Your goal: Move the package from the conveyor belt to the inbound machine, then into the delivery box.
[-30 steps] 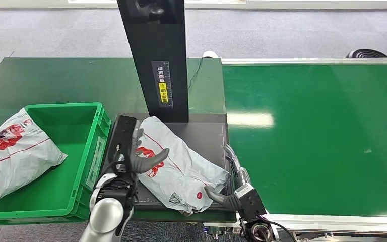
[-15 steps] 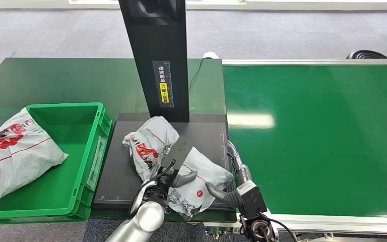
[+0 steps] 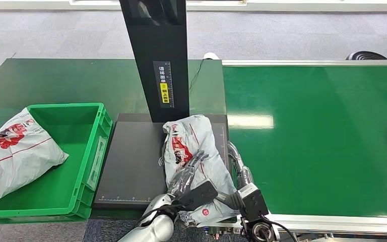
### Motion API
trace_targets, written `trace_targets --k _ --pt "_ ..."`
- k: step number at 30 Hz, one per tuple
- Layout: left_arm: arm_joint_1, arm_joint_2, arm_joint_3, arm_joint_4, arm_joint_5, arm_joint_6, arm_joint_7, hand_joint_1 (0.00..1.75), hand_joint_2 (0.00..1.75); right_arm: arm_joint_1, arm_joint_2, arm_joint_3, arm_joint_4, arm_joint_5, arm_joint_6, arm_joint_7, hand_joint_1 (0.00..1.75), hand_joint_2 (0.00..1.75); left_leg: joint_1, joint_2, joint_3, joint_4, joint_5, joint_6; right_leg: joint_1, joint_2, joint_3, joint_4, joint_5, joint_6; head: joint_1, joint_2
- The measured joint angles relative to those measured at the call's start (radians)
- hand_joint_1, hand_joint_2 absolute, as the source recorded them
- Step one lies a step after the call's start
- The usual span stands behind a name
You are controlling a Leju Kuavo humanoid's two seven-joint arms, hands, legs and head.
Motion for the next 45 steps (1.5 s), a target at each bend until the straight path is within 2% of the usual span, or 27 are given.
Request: trace_targets --k 2,3,8,15,28,31,35,39,45 --pt "-0.007 -0.001 -0.016 0.035 -0.003 0.006 -0.062 1.51 1.75 0.001 0.000 0.000 -0.002 0.002 0.001 0.000 0.00 1.75 0.000 0.000 -0.001 0.000 0.000 0.000 0.000 0.000 0.000 0.000 0.000 0.000 0.000 0.000" --pt "-0.010 -0.001 -0.024 0.049 -0.004 0.008 -0.089 1.66 1.75 0.001 0.000 -0.001 -0.003 0.003 0.001 0.001 0.00 1.75 0.000 0.000 -0.001 0.000 0.000 0.000 0.000 0.000 0.000 0.000 0.000 0.000 0.000 0.000" --pt "-0.023 -0.003 -0.054 0.107 -0.008 0.014 -0.216 1.67 1.75 0.000 0.001 -0.001 -0.007 0.008 0.009 0.004 0.00 1.75 0.000 0.000 -0.001 0.000 0.000 0.000 0.000 0.000 -0.001 0.000 0.000 0.000 0.000 0.000" --pt "-0.030 -0.003 -0.071 0.145 -0.008 0.019 -0.321 1.75 1.75 0.000 0.002 -0.001 -0.011 0.008 0.011 0.006 0.00 1.75 0.000 0.000 -0.002 0.000 0.000 0.000 0.000 0.000 -0.001 0.000 0.000 0.000 0.000 0.000" --pt "-0.023 -0.002 -0.046 0.113 0.000 0.127 -0.338 1.75 1.75 -0.001 0.002 -0.001 -0.014 0.011 0.018 0.015 0.00 1.75 0.000 0.000 -0.004 0.000 0.000 0.000 0.001 0.000 -0.004 0.000 0.000 0.000 0.000 0.000" --pt "-0.008 0.002 -0.005 0.056 -0.004 0.176 -0.314 1.75 1.75 0.004 0.000 -0.001 -0.014 0.008 0.017 0.015 0.00 1.75 0.000 0.000 -0.006 0.000 0.001 0.000 0.001 0.000 -0.006 0.000 0.001 -0.001 0.000 0.000" --pt "0.001 0.011 0.060 -0.038 -0.016 0.257 -0.221 1.75 1.75 0.013 -0.006 -0.002 -0.014 -0.004 0.010 0.009 0.00 1.75 0.000 0.000 -0.009 0.000 0.001 0.000 0.001 0.000 -0.008 0.000 0.001 -0.001 0.000 0.000" --pt "-0.003 0.025 0.132 -0.149 -0.055 0.341 -0.090 1.75 1.75 0.025 -0.010 -0.004 -0.016 -0.008 0.007 0.001 0.00 1.75 0.000 0.000 -0.009 0.000 0.001 -0.001 0.001 0.000 -0.009 0.000 0.001 -0.001 0.001 0.000" --pt "-0.008 0.055 0.225 -0.325 -0.135 0.389 0.154 1.75 1.75 0.034 -0.013 -0.005 -0.025 -0.007 0.006 0.000 0.00 1.75 0.000 0.000 -0.010 0.000 0.001 -0.001 0.001 0.000 -0.010 0.001 0.001 -0.001 0.001 0.000"
